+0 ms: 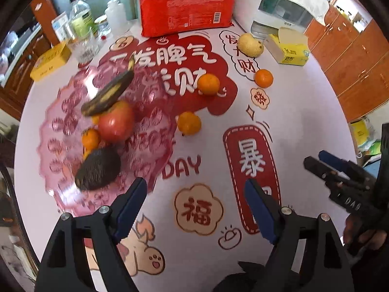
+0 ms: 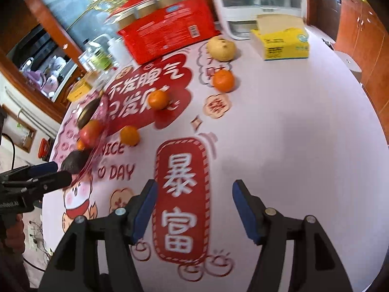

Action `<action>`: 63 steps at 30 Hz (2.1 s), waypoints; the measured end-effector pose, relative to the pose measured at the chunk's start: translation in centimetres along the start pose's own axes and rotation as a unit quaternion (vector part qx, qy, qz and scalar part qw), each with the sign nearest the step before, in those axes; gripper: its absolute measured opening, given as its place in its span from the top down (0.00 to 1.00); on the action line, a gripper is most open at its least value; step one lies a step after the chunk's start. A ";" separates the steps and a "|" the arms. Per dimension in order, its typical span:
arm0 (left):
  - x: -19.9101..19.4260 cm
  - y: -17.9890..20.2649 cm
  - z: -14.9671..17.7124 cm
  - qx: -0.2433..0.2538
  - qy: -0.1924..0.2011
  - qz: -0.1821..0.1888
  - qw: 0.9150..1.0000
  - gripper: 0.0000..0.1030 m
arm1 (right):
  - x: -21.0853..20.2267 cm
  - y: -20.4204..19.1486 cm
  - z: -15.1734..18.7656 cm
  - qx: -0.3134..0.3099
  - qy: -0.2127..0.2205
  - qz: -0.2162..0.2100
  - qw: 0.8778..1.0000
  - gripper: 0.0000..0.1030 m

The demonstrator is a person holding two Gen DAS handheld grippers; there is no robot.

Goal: Organize fruits
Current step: 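Move both open tools back toward the remaining mandarins, then grasp a mandarin with the left tool while the right tool grasps another mandarin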

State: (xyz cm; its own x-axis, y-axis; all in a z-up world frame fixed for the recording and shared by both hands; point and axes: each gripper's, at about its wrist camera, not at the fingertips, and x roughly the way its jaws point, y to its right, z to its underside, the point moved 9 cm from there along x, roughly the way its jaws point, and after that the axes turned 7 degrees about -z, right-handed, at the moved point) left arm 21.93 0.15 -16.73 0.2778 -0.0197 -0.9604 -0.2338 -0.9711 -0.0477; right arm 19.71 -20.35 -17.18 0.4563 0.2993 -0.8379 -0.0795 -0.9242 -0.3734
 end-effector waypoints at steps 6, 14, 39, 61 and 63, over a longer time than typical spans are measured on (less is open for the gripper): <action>1.1 0.9 -2.8 0.016 -0.023 -0.033 0.999 0.21 | 0.1 2.8 -4.5 -0.004 -0.004 0.014 1.000 0.37; 1.9 2.6 -7.1 0.032 -0.029 -0.044 0.998 0.21 | 0.1 2.9 -11.8 -0.052 0.021 0.006 0.998 0.35; 12.3 5.2 -14.7 -0.032 -0.031 0.011 0.999 0.24 | 9.6 3.7 -15.3 -0.158 0.045 -0.002 0.986 0.32; 18.2 4.9 -15.2 -0.065 -0.049 0.012 0.997 0.54 | 14.0 5.4 -14.2 -0.167 0.045 -0.001 0.985 0.44; 18.4 5.0 -15.1 -0.066 -0.051 0.013 0.996 0.57 | 14.1 5.3 -14.2 -0.175 0.045 0.005 0.984 0.48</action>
State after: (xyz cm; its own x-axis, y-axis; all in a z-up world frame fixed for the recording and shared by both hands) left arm 39.94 -8.61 -30.54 0.1758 -0.0277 -0.9840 -0.1132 -0.9935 0.0077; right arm 38.30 -24.35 -25.34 0.5356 0.2825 -0.7958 0.2178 -0.9567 -0.1931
